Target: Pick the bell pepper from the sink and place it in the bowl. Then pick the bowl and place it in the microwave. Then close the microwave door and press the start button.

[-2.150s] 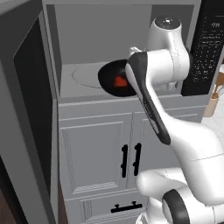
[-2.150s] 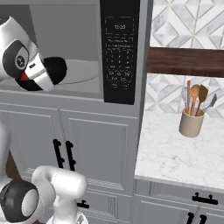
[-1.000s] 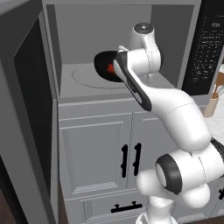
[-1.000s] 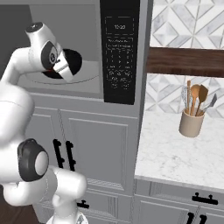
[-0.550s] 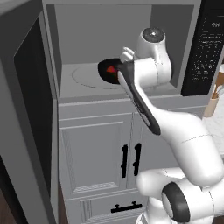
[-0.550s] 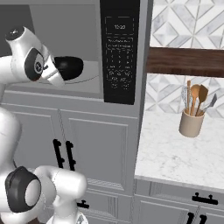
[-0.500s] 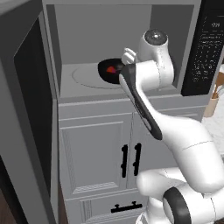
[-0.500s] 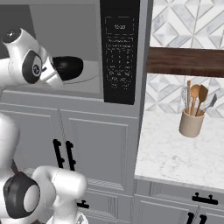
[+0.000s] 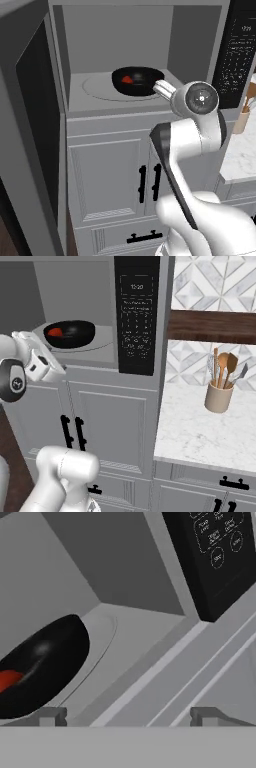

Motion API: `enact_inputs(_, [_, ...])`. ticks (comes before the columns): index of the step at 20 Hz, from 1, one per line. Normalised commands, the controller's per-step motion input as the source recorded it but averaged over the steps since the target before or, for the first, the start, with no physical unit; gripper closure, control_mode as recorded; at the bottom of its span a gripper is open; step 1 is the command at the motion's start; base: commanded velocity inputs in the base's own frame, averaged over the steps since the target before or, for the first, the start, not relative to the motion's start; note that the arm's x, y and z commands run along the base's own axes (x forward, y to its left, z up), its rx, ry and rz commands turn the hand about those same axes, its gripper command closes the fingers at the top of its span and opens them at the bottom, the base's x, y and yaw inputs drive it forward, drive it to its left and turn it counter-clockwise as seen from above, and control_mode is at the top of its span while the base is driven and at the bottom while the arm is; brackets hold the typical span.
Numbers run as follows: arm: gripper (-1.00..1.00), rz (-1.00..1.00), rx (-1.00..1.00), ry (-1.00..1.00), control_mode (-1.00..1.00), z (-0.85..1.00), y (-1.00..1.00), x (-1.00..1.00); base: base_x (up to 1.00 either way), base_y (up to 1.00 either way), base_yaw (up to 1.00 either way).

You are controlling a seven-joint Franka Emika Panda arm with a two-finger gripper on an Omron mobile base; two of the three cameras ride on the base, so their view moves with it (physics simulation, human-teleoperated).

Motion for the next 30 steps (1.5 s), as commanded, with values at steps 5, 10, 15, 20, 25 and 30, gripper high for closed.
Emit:
enact_inputs(5, [-1.00, 0.00, -0.39, -0.22, -1.00, -0.15, -0.17, -0.59, 0.00, 0.00, 0.00])
enact_inputs(10, [-1.00, 0.00, -0.16, 0.00, -1.00, -0.26, -0.08, -0.05, 0.00, 0.00, 0.00])
enact_inputs(15, [-1.00, -0.03, -0.29, -0.04, -1.00, -0.29, 0.11, -0.20, 0.00, 0.00, 0.00])
enact_inputs(20, [-1.00, -0.09, -0.35, -0.12, -1.00, -0.53, 0.06, -0.03, 0.00, 0.00, 0.00])
enact_inputs(25, [-1.00, -0.08, -0.41, -0.27, -1.00, -0.75, 0.00, 0.00, 0.00, 0.00, 0.00])
enact_inputs(30, [-1.00, -0.09, -0.44, -0.32, -1.00, -0.63, 0.00, 0.00, 0.00, 0.00, 0.00])
